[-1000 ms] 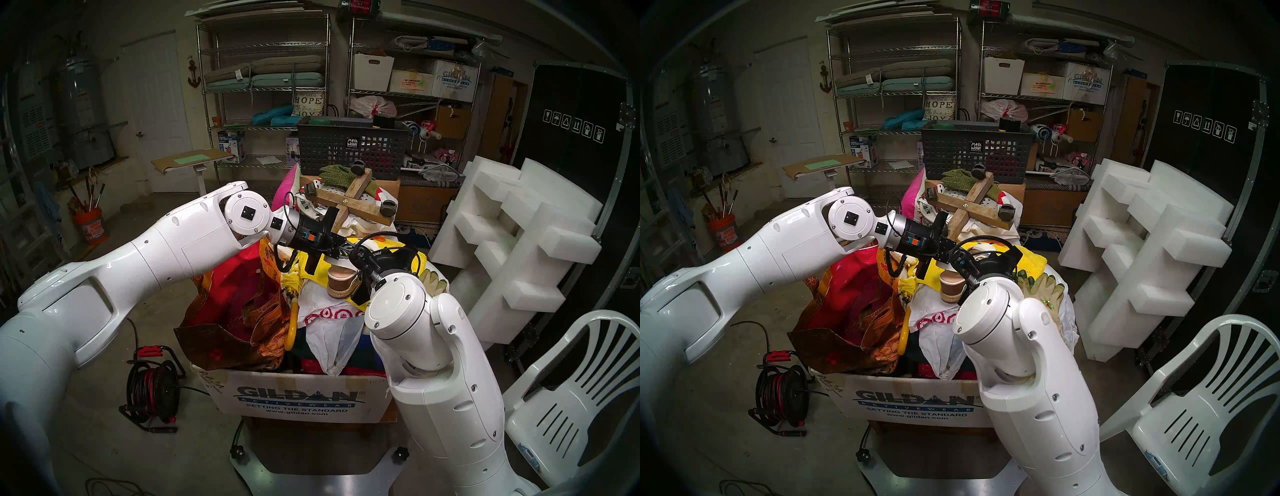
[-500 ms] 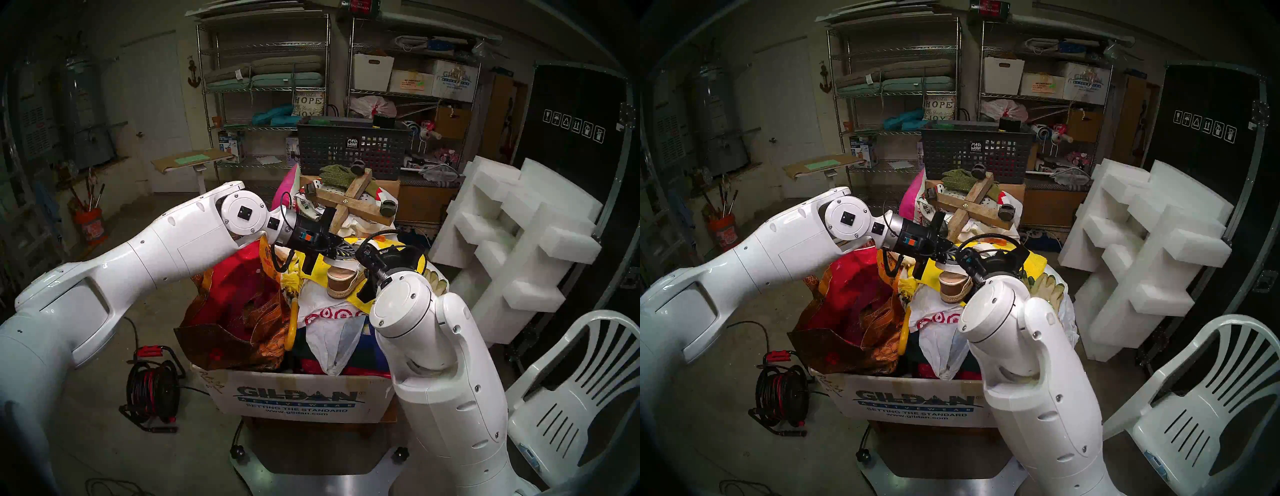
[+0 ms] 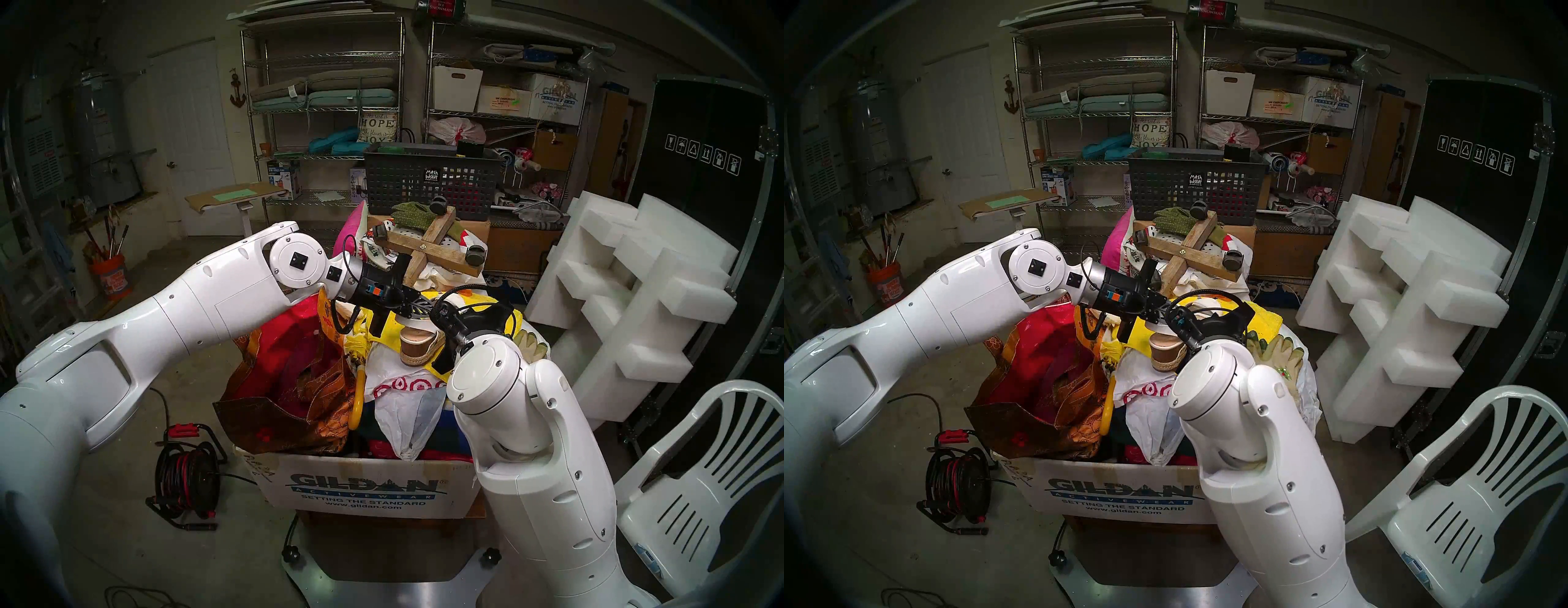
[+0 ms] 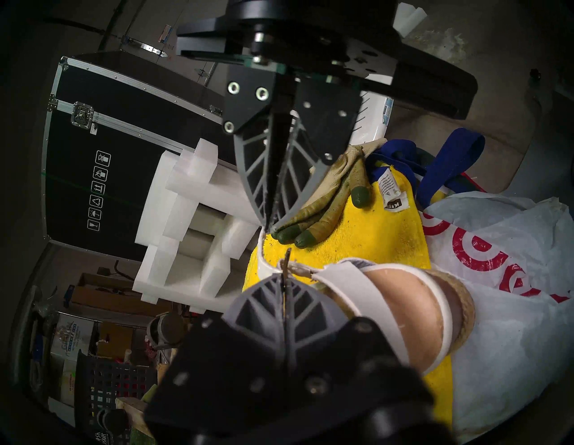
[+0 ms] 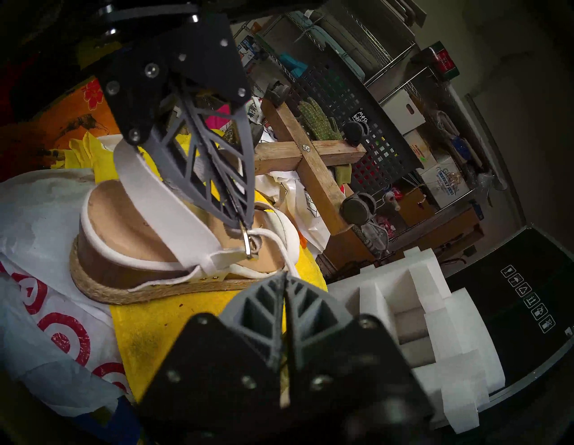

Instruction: Unbuckle a shoe

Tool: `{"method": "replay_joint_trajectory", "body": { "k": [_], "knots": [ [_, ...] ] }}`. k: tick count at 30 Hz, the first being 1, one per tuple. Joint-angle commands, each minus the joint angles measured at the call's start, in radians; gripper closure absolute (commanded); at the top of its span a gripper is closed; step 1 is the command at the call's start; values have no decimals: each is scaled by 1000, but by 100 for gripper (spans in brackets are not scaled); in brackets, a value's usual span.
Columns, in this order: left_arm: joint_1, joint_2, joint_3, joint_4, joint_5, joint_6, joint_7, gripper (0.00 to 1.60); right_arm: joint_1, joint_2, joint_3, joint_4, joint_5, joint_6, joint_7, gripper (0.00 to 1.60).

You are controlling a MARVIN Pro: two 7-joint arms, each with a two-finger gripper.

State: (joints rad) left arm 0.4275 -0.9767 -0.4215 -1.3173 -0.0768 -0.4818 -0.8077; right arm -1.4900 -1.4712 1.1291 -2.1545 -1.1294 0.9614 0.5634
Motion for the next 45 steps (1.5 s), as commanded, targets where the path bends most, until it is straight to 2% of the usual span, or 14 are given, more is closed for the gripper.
{"method": "replay_joint_trajectory", "body": {
  "k": [1, 13, 15, 16, 18, 37, 43, 45],
  "knots": [
    [-19, 1, -14, -15, -5, -4, -1, 160, 32, -14, -4, 5, -8, -1, -8, 159],
    [-16, 7, -10, -25, -4, 0, 1, 160, 56, -18, -13, -10, -23, -1, 0, 160],
    [-17, 7, -10, -25, -4, 2, 1, 160, 53, -17, -15, -16, -25, -1, 4, 129],
    [-17, 7, -10, -26, -4, 3, 1, 160, 52, -16, -15, -18, -28, -1, 5, 104],
    [-18, 6, -9, -25, -4, 5, 1, 160, 44, -12, -14, -24, -29, -1, 6, 92],
    [-24, -7, -8, 5, -1, -8, 1, 160, 12, -3, -15, -35, -72, -1, 45, 92],
    [-24, -1, -9, -1, -5, -13, -5, 160, 20, -8, -2, -22, -73, -1, 45, 86],
    [-25, -1, -9, -1, -6, -16, -7, 160, 25, -11, 0, -18, -73, -2, 46, 75]
  ]
}}
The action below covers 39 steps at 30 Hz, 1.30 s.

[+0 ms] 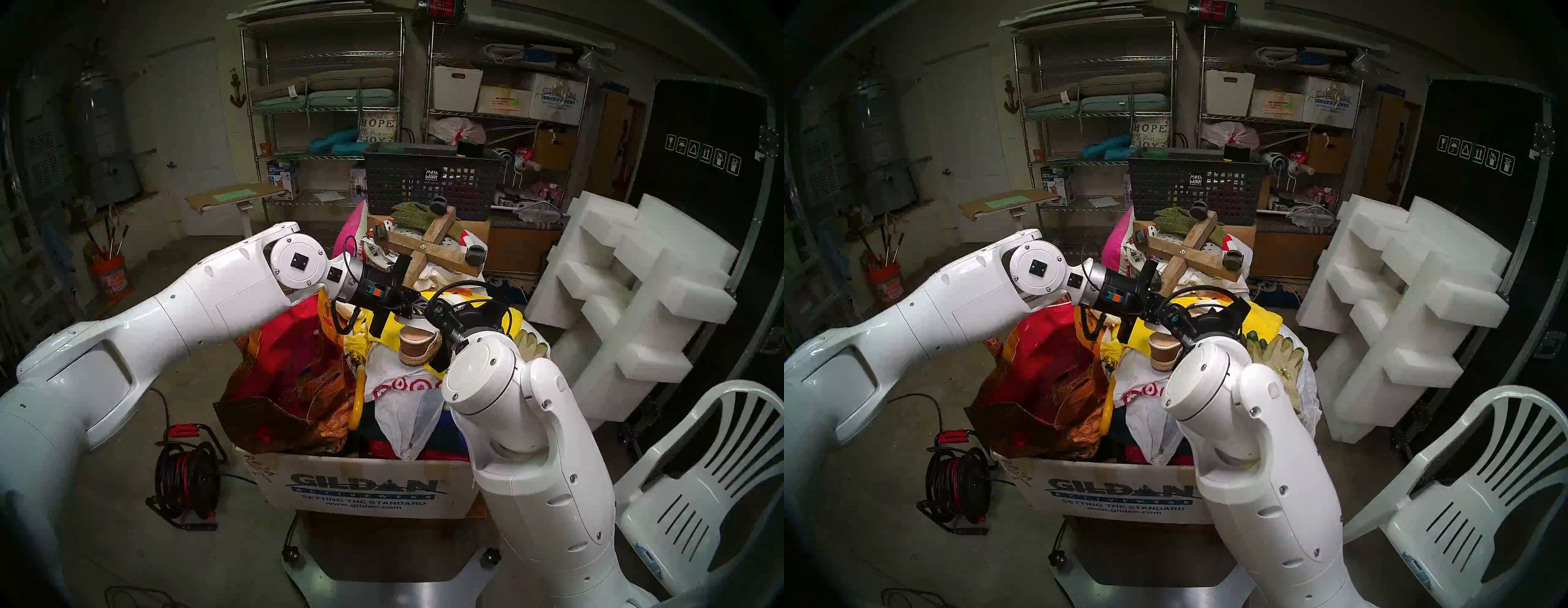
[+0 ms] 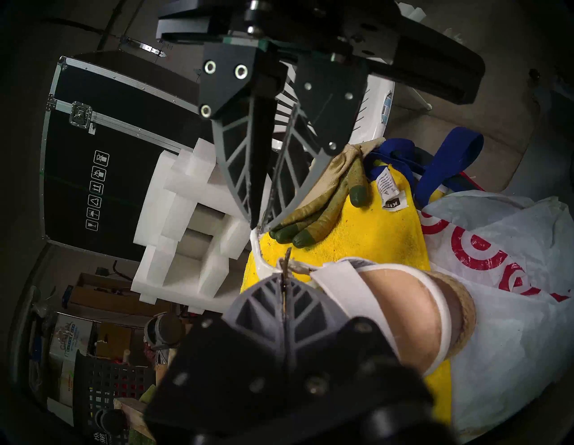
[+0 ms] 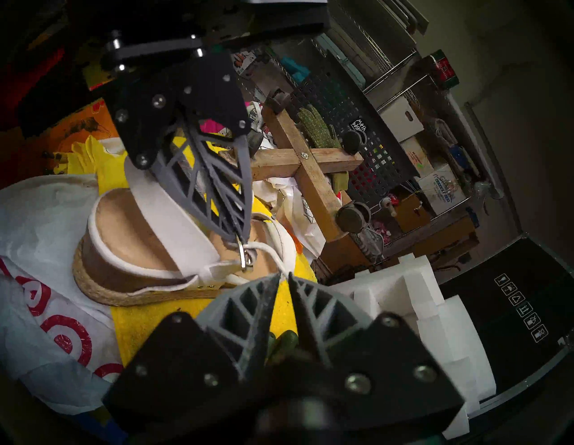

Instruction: Unbuckle a shoe

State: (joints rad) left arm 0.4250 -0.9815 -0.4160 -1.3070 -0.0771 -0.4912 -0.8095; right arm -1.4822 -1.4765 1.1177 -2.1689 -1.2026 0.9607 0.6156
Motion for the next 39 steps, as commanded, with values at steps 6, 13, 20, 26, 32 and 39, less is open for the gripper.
{"method": "replay_joint_trajectory", "body": {
  "k": [6, 13, 20, 26, 32, 39],
  "knots": [
    [-22, 2, -14, -10, -7, -13, -8, 160, 29, -9, 14, 3, -2, -5, 2, 70],
    [-22, 2, -14, -15, -7, -12, -10, 160, 36, -12, 18, 17, 2, -10, 11, 83],
    [-21, 2, -14, -17, -5, -11, -8, 160, 40, -13, 21, 28, 5, -16, 19, 114],
    [-21, 3, -13, -19, -2, -9, -7, 160, 40, -12, 21, 29, 6, -23, 12, 160],
    [-24, 1, -14, -21, 1, 6, -4, 160, 52, -16, 17, 20, -1, -25, -2, 160],
    [-27, 0, -16, -14, 7, 16, 3, 117, 61, -23, 13, 14, -17, -16, -19, 160]
  ]
}}
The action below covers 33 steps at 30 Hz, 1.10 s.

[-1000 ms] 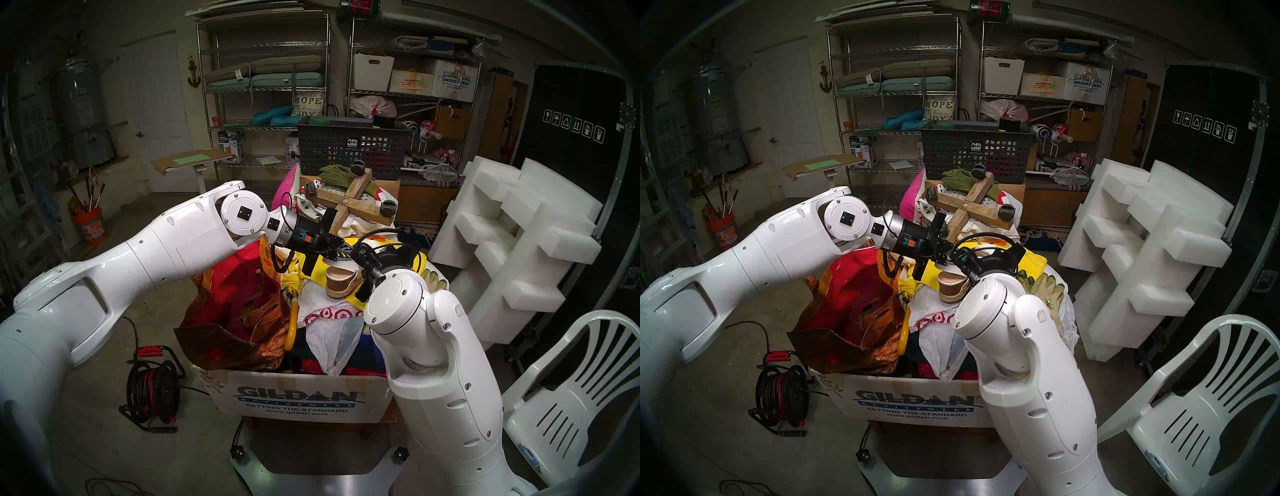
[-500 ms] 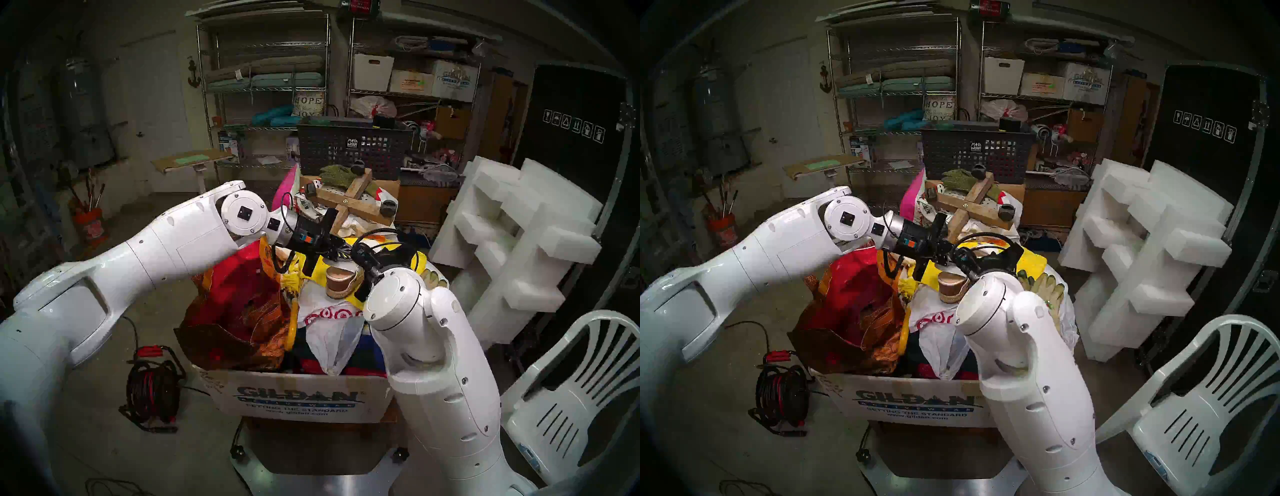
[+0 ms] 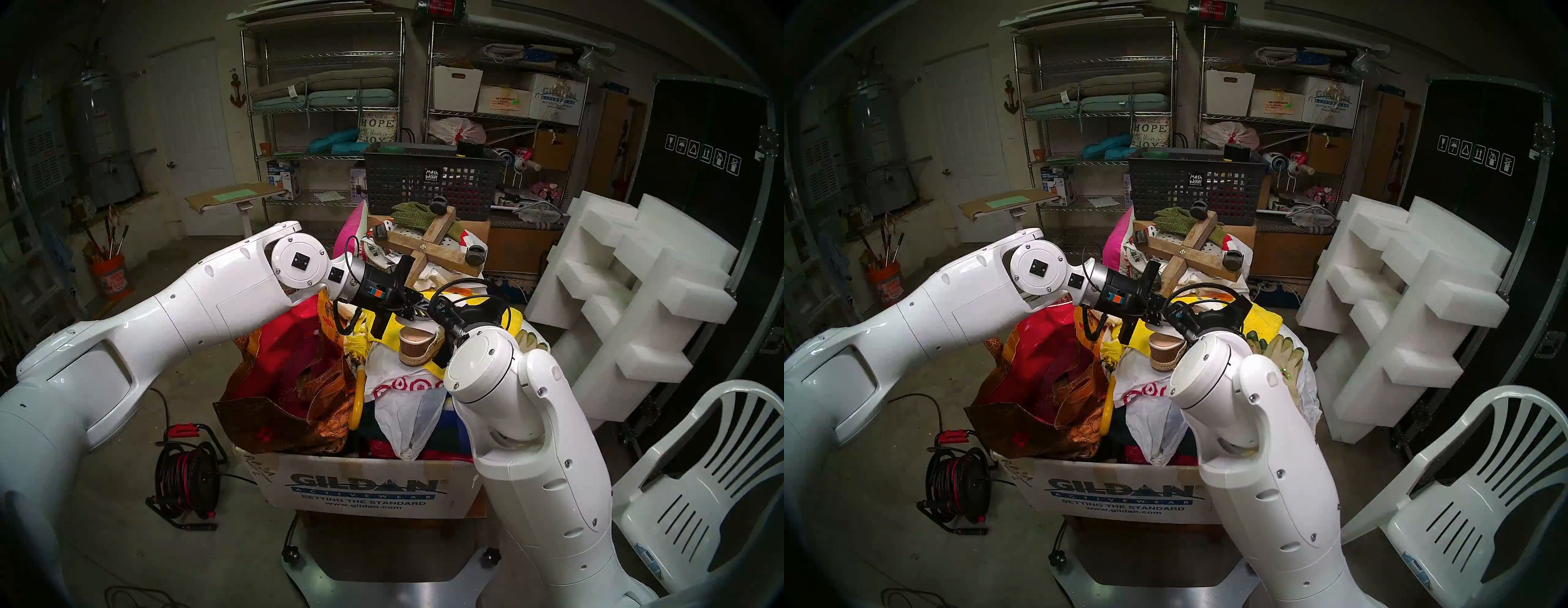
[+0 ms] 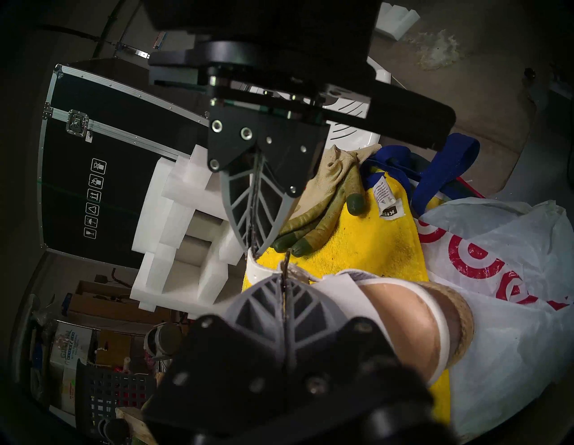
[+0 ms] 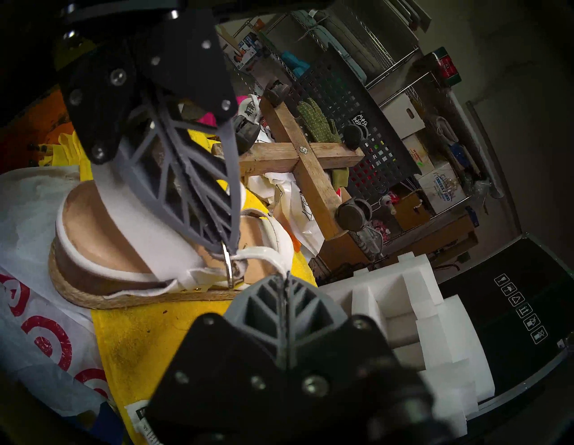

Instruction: Unbuckle a shoe

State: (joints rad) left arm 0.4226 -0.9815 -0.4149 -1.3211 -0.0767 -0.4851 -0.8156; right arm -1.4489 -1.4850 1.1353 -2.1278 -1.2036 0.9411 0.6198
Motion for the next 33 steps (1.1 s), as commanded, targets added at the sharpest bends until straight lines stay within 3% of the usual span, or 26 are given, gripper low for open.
{"method": "replay_joint_trajectory", "body": {
  "k": [1, 5, 20, 28, 29, 30, 31, 33],
  "knots": [
    [-24, 1, -17, 1, 7, 12, 11, 114, 27, -15, -5, -27, -16, 3, -24, 160],
    [-24, 1, -18, 4, 12, 17, 19, 99, 26, -17, -7, -32, -20, 4, -25, 160],
    [-19, 2, -31, 14, 32, 75, 65, 102, 22, -22, -17, -51, -32, 9, -15, 160],
    [-22, -2, -35, 26, 34, 71, 72, 99, 18, -21, -19, -54, -33, 13, -11, 160],
    [-23, -4, -35, 30, 34, 62, 71, 100, 17, -21, -19, -53, -33, 13, -12, 160],
    [-23, -8, -32, 34, 37, 51, 69, 135, 17, -21, -19, -51, -31, 11, -12, 160],
    [-23, -9, -31, 34, 36, 45, 66, 151, 21, -22, -19, -48, -31, 11, -11, 160],
    [-22, -10, -29, 31, 36, 46, 65, 160, 27, -24, -20, -43, -29, 7, -11, 160]
  ]
}}
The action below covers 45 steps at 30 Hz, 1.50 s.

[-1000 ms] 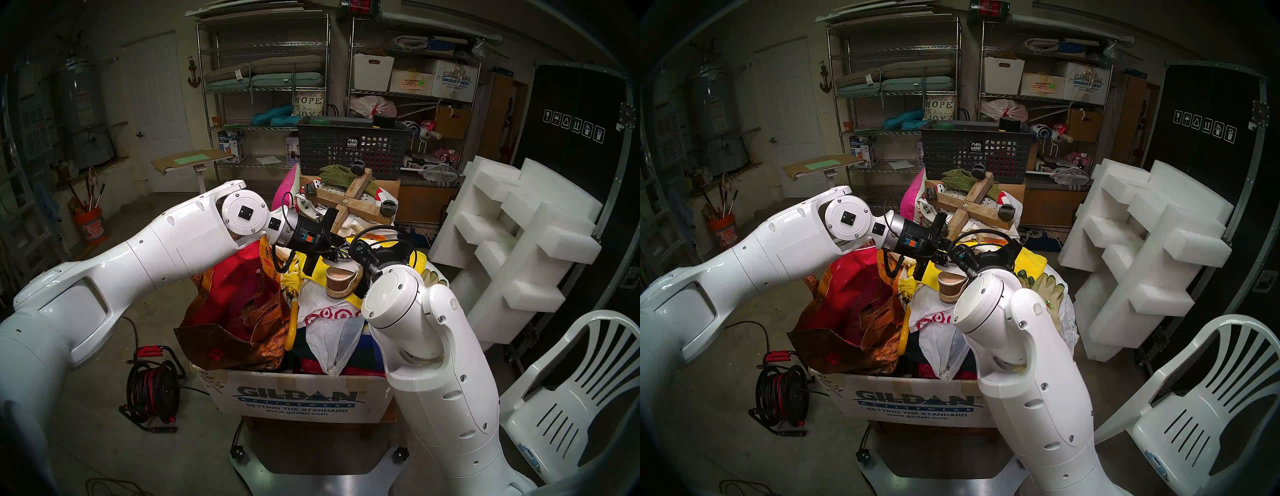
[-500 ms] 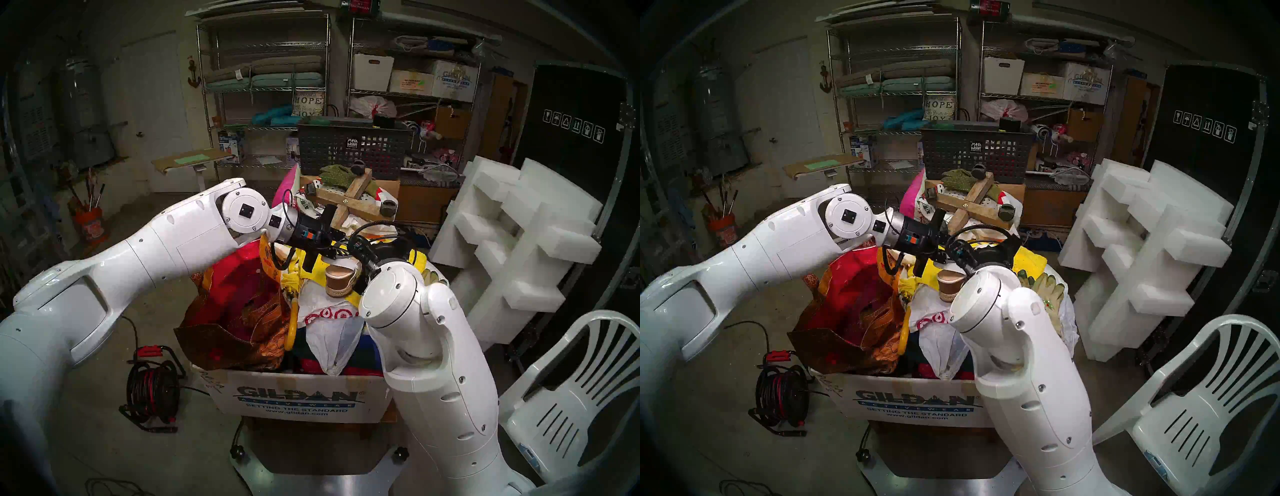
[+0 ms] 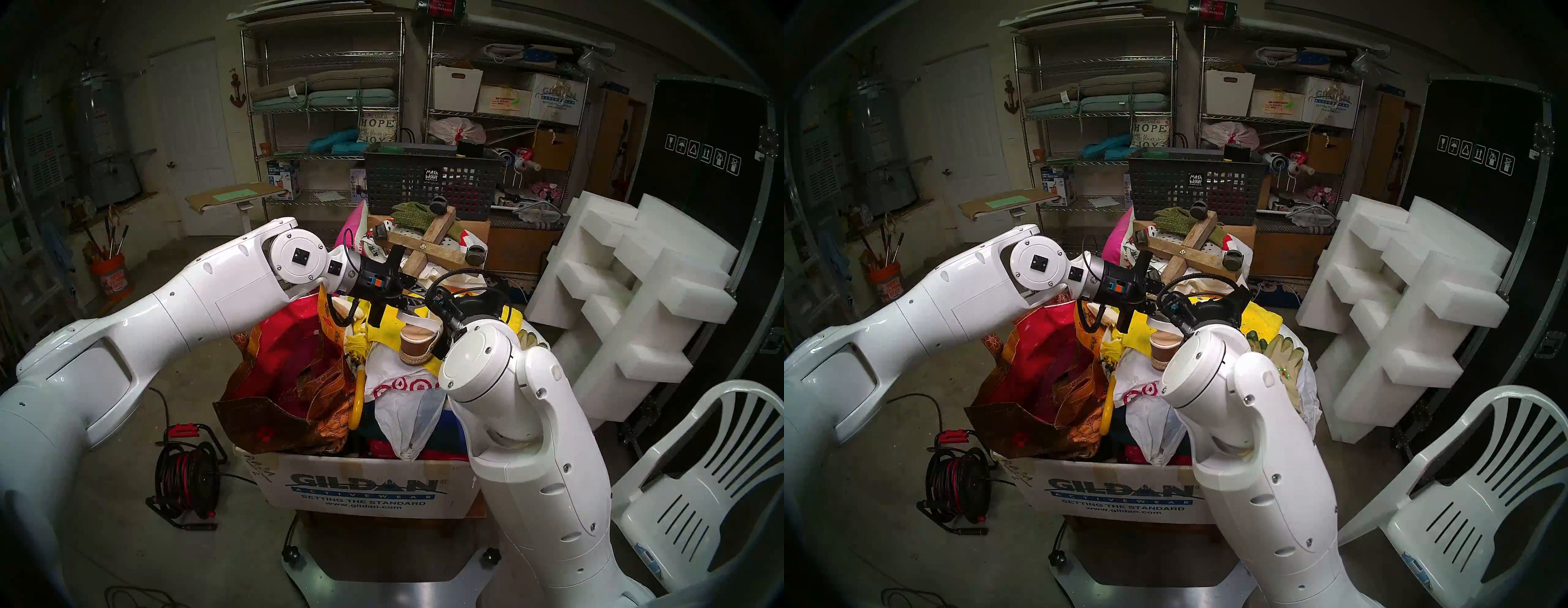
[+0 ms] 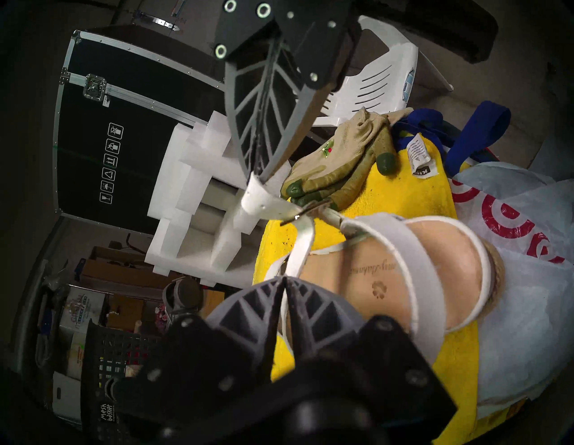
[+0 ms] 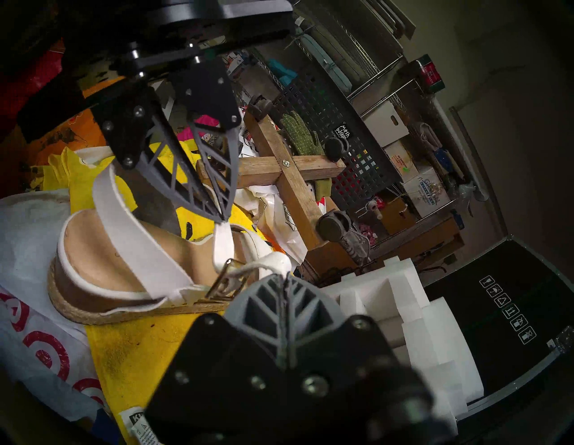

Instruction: Unbuckle a shoe

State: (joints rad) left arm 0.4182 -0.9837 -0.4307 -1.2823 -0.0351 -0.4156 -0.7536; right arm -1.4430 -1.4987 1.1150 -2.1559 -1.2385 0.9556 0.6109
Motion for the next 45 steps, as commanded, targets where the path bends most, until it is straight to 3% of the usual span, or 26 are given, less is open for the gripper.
{"method": "replay_joint_trajectory", "body": {
  "k": [1, 3, 5, 15, 20, 23, 30, 45],
  "knots": [
    [-17, -9, -13, -8, -6, -25, 3, 160, 24, -11, 1, -12, 6, -8, -2, 160],
    [-17, -9, -13, -8, -6, -26, 3, 158, 28, -13, 1, -8, 7, -11, -2, 160],
    [-17, -10, -13, -7, -7, -27, 5, 133, 37, -15, -1, -3, 8, -13, 0, 160],
    [-16, -22, -12, 14, -47, -57, -22, 130, 60, -25, -14, 8, 20, -24, 6, 160],
    [-10, -23, -25, 18, -134, -76, -69, 127, 70, -27, -9, 27, 18, -24, -15, 160],
    [-11, -22, -26, 20, -143, -76, -79, 123, 72, -27, -8, 31, 21, -25, -17, 160],
    [-16, -20, -40, 30, -180, -45, -93, 101, 68, -24, -13, 41, 27, -24, -9, 160],
    [-6, -18, -61, 13, -251, 8, -132, 100, 72, -10, -30, 56, -25, -12, -11, 160]
  ]
}}
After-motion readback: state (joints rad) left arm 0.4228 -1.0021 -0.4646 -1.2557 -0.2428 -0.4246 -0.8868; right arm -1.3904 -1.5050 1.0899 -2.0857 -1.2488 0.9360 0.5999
